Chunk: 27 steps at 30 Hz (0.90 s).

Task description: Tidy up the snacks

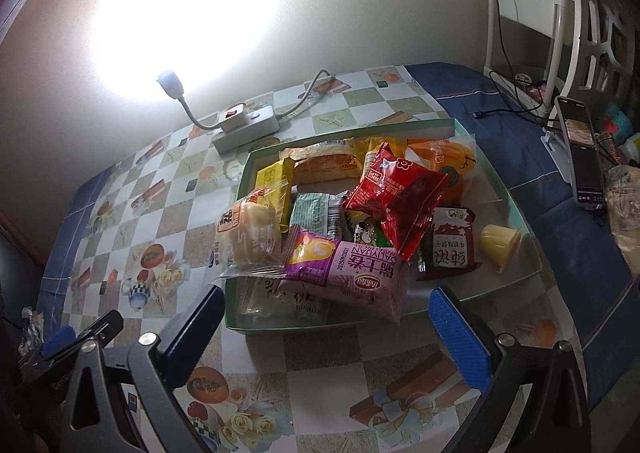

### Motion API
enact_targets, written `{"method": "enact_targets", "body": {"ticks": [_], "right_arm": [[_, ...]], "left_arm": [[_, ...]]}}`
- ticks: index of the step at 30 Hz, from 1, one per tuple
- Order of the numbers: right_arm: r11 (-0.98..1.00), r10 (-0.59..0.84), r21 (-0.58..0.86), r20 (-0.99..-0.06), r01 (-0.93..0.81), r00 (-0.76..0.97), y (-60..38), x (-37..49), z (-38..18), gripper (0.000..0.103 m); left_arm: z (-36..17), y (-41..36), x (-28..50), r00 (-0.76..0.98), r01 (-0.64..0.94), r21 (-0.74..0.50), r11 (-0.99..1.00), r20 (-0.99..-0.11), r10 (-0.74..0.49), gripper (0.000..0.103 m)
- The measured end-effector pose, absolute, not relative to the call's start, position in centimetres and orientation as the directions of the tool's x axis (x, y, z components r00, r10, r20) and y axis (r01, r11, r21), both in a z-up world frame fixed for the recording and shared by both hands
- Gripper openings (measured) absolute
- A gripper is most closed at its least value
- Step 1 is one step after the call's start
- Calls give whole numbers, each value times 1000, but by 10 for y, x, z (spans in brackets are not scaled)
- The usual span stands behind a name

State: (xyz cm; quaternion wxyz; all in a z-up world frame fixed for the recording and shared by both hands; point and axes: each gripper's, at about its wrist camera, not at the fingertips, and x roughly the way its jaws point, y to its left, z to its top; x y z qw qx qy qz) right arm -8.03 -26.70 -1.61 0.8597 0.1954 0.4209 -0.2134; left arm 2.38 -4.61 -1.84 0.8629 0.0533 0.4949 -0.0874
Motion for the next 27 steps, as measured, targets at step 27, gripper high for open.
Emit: {"method": "enact_targets", "body": {"ticks": [27], "right_arm": [[859, -204, 112, -820, 500, 534, -259, -78, -20, 103]], "left_arm": [[-30, -38, 29, 471, 214, 72, 974, -882, -38, 99]]}}
